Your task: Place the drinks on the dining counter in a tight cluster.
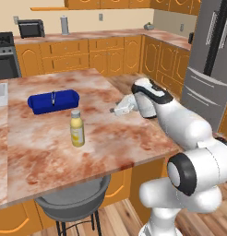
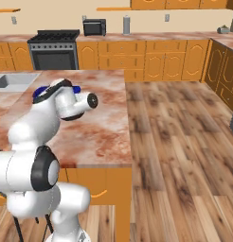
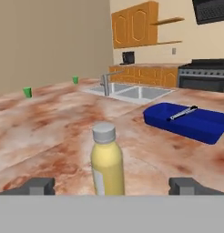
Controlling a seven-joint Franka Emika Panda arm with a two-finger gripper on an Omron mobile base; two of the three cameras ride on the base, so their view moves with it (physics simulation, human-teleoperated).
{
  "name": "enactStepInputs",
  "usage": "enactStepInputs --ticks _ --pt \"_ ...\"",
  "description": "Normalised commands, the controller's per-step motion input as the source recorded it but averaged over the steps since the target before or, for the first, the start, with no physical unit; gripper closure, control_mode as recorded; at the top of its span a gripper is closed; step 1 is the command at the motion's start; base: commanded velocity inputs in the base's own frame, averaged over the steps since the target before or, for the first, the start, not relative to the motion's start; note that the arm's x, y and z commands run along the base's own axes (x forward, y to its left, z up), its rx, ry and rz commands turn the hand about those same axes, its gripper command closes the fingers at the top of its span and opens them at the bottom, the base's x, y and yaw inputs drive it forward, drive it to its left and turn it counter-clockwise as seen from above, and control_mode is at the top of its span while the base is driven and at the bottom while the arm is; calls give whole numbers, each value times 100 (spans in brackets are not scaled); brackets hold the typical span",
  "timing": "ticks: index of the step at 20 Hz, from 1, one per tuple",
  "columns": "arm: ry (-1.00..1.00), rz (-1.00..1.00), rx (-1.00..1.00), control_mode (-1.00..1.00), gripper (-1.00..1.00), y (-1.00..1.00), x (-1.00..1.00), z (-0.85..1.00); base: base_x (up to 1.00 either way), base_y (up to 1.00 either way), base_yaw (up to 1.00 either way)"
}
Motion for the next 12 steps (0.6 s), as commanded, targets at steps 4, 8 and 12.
enactStepInputs --ticks 4,8,12 --pt "31 -25 -29 -100 -100 -27 -44 71 0 0 0" --pt "23 -29 -29 -100 -100 -29 -72 21 0 0 0" --pt "12 -27 -17 -100 -100 -32 -100 11 0 0 0"
